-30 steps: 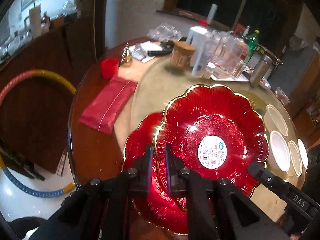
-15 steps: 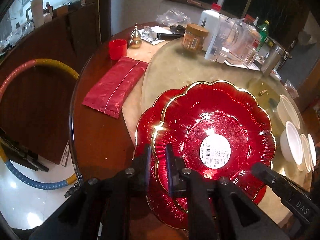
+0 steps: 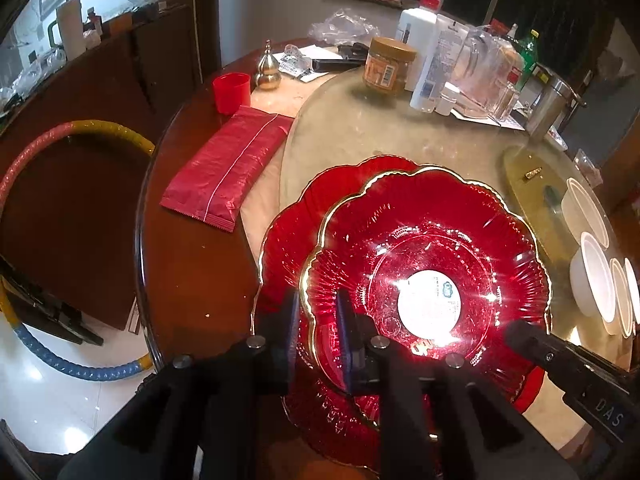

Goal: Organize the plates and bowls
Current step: 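Lower the smaller red plate onto the large red plate with the right tool, then open both tools and withdraw from the red plate stack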

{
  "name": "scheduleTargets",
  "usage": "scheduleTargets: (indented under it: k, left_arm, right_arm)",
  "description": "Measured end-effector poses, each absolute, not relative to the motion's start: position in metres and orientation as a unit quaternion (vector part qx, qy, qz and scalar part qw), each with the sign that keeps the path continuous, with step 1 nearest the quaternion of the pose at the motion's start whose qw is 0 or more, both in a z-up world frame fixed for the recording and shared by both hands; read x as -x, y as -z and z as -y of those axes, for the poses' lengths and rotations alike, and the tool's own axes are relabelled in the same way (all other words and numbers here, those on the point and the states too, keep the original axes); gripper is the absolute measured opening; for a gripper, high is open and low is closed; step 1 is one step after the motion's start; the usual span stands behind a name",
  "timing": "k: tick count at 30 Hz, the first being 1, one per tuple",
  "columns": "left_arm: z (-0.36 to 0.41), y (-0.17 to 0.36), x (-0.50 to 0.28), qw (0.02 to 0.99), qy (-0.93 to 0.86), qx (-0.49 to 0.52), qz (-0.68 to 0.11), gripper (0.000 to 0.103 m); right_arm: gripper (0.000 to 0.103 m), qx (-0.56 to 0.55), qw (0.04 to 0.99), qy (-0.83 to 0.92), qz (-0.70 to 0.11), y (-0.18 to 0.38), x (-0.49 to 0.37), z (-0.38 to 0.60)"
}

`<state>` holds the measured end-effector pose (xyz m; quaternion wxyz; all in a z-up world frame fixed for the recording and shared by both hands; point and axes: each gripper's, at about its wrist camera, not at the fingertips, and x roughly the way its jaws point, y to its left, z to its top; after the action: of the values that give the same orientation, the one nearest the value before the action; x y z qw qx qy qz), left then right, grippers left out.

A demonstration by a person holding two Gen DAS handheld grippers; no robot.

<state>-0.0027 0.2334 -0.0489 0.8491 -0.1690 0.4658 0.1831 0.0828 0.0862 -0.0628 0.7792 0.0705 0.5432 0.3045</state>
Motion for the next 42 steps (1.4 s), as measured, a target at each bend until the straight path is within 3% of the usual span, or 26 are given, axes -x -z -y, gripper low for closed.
scheduleTargets:
  k: [4,8,14,16,18,20,28,42]
  left_arm:
    - [-0.23,0.044,0.004,0.856,-0.185,0.161,-0.456,0.027]
    - [-0.226,0.035,0.007,0.866,-0.186,0.155,-0.437,0.057]
    - [-0.229,0.021,0.016,0.877,-0.216,0.156,-0.399,0.075]
    - [-0.233,0.016,0.02,0.88,-0.223,0.166,-0.385,0.077]
    - [-0.233,0.007,0.025,0.887,-0.228,0.174,-0.363,0.08]
    - [-0.228,0.0,0.028,0.895,-0.221,0.18,-0.344,0.081]
    - [-0.172,-0.015,0.008,0.919,-0.113,0.177,-0.333,0.083]
    - [-0.055,0.008,-0.091,0.882,0.031,0.188,-0.43,0.083]
  right_arm:
    - [0.017,-0.075,0.779,-0.304,-0.544,0.062,-0.084,-0.085]
    - [0.018,-0.069,0.784,-0.302,-0.538,0.057,-0.082,-0.084]
    - [0.028,-0.088,0.789,-0.302,-0.527,0.051,-0.082,-0.072]
    - [0.03,-0.099,0.794,-0.301,-0.52,0.049,-0.081,-0.066]
    - [0.039,-0.131,0.788,-0.316,-0.512,0.047,-0.08,-0.054]
    - [0.061,-0.155,0.789,-0.312,-0.506,0.046,-0.081,-0.043]
    - [0.062,-0.247,0.792,-0.297,-0.474,0.044,-0.076,0.025]
    - [0.062,-0.376,0.775,-0.189,-0.471,0.071,-0.079,0.171]
